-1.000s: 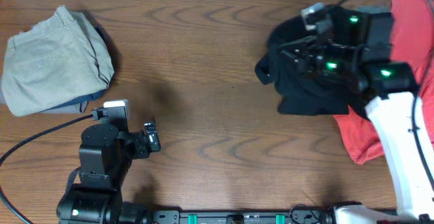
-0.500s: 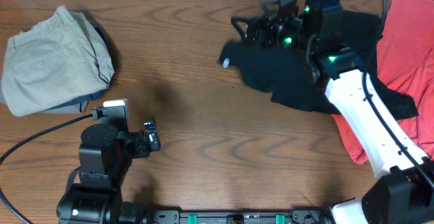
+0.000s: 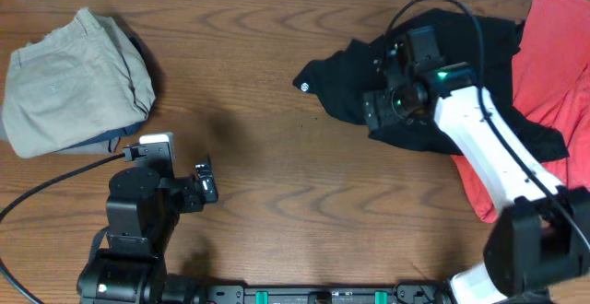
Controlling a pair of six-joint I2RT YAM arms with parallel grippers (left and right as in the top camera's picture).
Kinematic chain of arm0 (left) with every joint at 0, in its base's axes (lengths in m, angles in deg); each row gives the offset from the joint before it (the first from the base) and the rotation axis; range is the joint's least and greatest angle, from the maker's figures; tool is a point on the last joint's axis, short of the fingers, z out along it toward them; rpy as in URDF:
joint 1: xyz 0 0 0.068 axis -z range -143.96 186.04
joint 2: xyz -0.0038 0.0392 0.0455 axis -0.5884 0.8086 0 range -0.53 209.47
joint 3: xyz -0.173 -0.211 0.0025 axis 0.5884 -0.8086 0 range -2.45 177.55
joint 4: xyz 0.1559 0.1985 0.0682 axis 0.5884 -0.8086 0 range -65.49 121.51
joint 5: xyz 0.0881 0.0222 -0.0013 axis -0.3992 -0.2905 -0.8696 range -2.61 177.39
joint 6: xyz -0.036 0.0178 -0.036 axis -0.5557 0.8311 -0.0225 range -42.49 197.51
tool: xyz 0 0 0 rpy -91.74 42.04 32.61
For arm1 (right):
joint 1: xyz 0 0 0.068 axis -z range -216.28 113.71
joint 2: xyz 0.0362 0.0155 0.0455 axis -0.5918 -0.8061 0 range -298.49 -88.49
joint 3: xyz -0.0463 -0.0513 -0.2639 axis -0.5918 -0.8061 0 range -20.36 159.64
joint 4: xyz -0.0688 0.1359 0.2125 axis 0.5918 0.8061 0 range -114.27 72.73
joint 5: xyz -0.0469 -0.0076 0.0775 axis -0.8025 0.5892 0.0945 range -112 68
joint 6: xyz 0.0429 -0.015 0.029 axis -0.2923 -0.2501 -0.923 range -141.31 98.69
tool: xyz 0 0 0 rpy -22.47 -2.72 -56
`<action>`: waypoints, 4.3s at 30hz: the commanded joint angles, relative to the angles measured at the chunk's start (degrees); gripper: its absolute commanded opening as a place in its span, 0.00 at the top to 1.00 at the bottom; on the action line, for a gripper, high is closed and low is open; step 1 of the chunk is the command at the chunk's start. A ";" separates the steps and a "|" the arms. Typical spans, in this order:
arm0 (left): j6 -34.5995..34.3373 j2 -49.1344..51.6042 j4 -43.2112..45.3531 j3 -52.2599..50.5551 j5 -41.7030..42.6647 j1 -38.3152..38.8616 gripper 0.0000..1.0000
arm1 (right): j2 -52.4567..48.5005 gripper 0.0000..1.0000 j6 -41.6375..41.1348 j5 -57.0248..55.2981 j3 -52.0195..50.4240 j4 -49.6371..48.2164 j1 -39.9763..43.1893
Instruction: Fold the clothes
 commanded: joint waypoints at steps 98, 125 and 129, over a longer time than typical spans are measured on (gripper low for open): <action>-12.02 55.76 7.85 7.89 3.74 -0.61 0.94 | -2.51 0.40 -14.80 -6.95 -0.07 16.39 24.06; -20.06 55.87 -12.33 19.93 20.92 3.04 0.27 | -2.69 0.88 -10.12 -0.09 -14.91 1.97 23.93; -23.85 55.93 -8.11 16.63 20.90 8.07 0.27 | -2.69 0.91 -9.99 -2.16 -19.78 -3.45 24.41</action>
